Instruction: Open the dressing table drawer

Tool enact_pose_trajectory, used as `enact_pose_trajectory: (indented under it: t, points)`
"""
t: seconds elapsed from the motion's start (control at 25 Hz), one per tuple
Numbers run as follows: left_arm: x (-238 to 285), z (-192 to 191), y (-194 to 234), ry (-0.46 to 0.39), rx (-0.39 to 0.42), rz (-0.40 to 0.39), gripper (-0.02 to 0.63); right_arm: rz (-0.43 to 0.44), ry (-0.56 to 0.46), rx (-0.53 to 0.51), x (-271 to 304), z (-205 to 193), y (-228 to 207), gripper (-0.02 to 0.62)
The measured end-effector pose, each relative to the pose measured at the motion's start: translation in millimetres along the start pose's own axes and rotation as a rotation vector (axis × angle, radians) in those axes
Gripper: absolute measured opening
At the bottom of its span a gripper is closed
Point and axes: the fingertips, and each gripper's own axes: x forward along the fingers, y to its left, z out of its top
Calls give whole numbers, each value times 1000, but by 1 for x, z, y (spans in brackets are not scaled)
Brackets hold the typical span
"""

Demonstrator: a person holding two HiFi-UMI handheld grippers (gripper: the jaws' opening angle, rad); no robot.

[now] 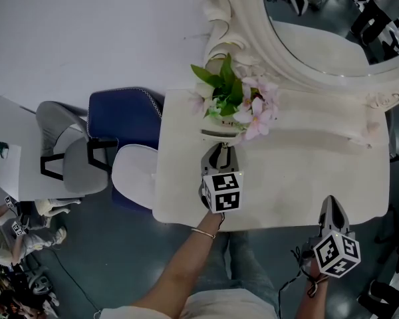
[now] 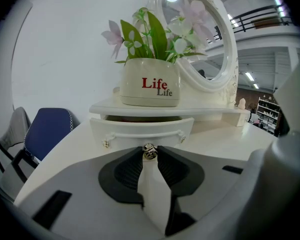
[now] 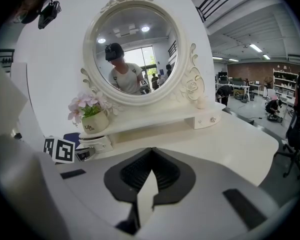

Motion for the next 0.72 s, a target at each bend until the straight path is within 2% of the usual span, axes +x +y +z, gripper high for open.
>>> enact_pose_trajectory:
  t: [0.72]
  points:
    - [-7,-4,-1,10,-8,-4,104,17,8,-8,5,1,3,8]
